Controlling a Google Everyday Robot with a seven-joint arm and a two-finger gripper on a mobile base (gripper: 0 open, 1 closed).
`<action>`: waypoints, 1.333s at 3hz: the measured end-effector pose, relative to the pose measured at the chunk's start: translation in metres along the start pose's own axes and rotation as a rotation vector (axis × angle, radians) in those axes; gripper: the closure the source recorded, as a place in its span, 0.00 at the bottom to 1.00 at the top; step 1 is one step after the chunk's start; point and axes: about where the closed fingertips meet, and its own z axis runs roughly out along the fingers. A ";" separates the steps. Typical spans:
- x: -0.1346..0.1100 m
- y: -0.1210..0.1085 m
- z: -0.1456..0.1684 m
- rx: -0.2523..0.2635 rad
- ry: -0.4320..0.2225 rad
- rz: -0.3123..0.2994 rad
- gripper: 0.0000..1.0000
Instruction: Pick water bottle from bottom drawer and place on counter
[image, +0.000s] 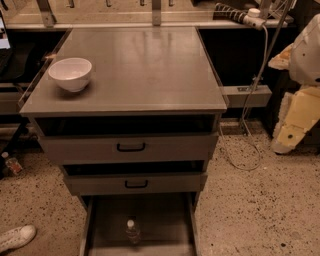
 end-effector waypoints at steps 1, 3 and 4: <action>0.000 0.000 0.000 0.000 0.000 0.000 0.00; -0.002 0.021 0.035 -0.015 -0.047 0.062 0.00; 0.003 0.059 0.106 -0.088 -0.054 0.107 0.00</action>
Offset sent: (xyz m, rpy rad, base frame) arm -0.0002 0.0017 -0.0181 0.0419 0.0190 -0.0230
